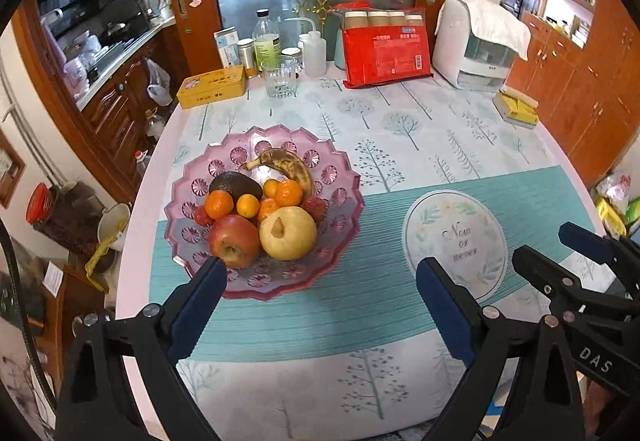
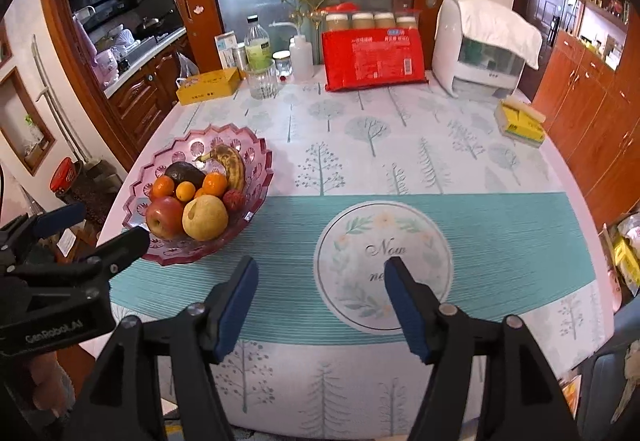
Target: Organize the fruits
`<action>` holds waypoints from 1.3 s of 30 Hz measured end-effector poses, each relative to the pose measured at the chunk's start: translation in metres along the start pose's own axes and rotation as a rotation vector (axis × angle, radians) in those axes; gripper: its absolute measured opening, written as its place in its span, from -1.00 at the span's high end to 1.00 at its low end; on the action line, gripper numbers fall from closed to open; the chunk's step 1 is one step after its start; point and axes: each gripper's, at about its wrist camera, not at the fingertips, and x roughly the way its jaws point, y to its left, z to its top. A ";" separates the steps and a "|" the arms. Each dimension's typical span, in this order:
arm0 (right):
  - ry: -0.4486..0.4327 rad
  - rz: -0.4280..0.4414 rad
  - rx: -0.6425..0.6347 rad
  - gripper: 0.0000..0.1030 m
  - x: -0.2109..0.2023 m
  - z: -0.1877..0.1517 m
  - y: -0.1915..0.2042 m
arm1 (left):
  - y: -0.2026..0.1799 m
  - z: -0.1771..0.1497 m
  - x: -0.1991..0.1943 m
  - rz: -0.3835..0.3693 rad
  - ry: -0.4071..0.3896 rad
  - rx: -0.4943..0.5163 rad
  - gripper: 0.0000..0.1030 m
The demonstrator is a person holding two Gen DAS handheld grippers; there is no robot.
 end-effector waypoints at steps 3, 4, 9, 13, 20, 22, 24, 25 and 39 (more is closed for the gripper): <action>0.014 0.023 0.016 -0.35 -0.004 -0.002 -0.011 | -0.011 -0.005 -0.002 0.002 0.012 -0.018 -0.84; 0.018 0.024 0.017 -0.35 -0.004 -0.002 -0.013 | -0.017 -0.007 -0.002 0.006 0.016 -0.021 -0.84; 0.035 0.021 -0.005 -0.35 -0.005 -0.007 -0.024 | -0.034 -0.013 -0.003 0.019 0.029 -0.037 -0.84; 0.041 0.046 -0.004 -0.35 -0.005 -0.008 -0.034 | -0.044 -0.017 -0.007 0.033 0.028 -0.057 -0.84; 0.039 0.075 -0.020 -0.35 -0.005 -0.009 -0.043 | -0.052 -0.021 -0.010 0.057 0.024 -0.082 -0.84; 0.037 0.082 -0.025 -0.35 -0.006 -0.010 -0.046 | -0.054 -0.021 -0.012 0.063 0.023 -0.087 -0.84; 0.034 0.084 -0.030 -0.35 -0.007 -0.010 -0.047 | -0.056 -0.022 -0.013 0.069 0.021 -0.091 -0.84; 0.034 0.085 -0.031 -0.35 -0.007 -0.010 -0.047 | -0.057 -0.022 -0.013 0.071 0.021 -0.094 -0.84; 0.029 0.094 -0.042 -0.35 -0.007 -0.007 -0.050 | -0.060 -0.021 -0.008 0.077 0.035 -0.097 -0.84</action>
